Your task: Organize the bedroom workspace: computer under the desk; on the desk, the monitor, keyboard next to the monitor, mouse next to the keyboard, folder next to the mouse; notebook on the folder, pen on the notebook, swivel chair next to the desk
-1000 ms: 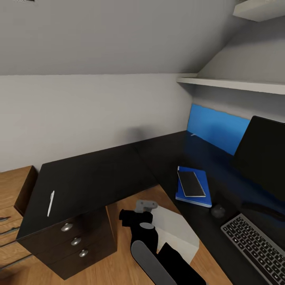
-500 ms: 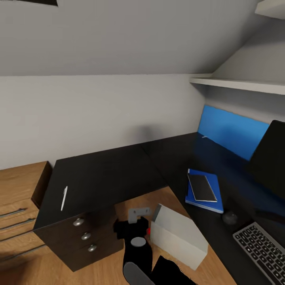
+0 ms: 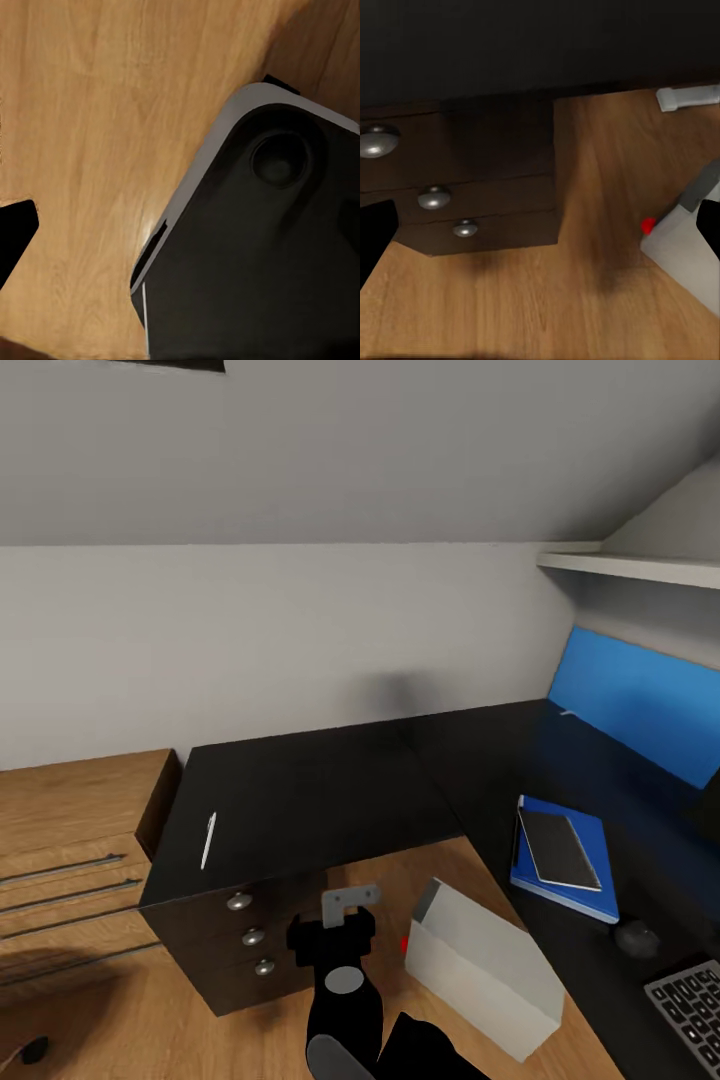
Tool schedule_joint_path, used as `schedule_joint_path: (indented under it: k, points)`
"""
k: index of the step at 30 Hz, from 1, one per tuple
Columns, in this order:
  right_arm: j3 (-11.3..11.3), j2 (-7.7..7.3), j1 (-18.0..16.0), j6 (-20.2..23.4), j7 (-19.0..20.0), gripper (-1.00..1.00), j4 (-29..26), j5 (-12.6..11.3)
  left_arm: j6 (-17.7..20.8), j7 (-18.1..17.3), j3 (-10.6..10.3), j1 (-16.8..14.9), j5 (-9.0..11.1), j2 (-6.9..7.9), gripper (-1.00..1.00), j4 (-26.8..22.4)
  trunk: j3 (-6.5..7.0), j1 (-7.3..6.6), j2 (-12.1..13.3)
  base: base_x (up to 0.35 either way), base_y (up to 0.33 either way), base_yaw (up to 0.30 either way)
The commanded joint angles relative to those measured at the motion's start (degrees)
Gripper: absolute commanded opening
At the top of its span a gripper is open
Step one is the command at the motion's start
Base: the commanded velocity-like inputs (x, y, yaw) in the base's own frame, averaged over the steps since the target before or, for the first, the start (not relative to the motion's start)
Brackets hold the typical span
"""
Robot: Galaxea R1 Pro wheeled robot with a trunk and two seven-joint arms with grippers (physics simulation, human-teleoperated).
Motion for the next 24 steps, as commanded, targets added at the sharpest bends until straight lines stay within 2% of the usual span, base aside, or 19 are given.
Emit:
schedule_joint_path:
  k: [1,24]
  points:
    - [0.1,0.01,-0.1,0.5,-0.4,1.0,-0.1,-0.3,-0.1,0.4,-0.5,0.0,0.5,-0.11,1.0,0.4,-0.09,0.0,0.0,0.0,0.0,0.256]
    - [0.0,0.01,-0.1,0.4,-0.5,1.0,1.2,-0.1,0.0,0.4,-0.5,0.0,0.5,-0.38,1.0,1.3,-1.16,0.0,0.0,0.0,0.0,0.256]
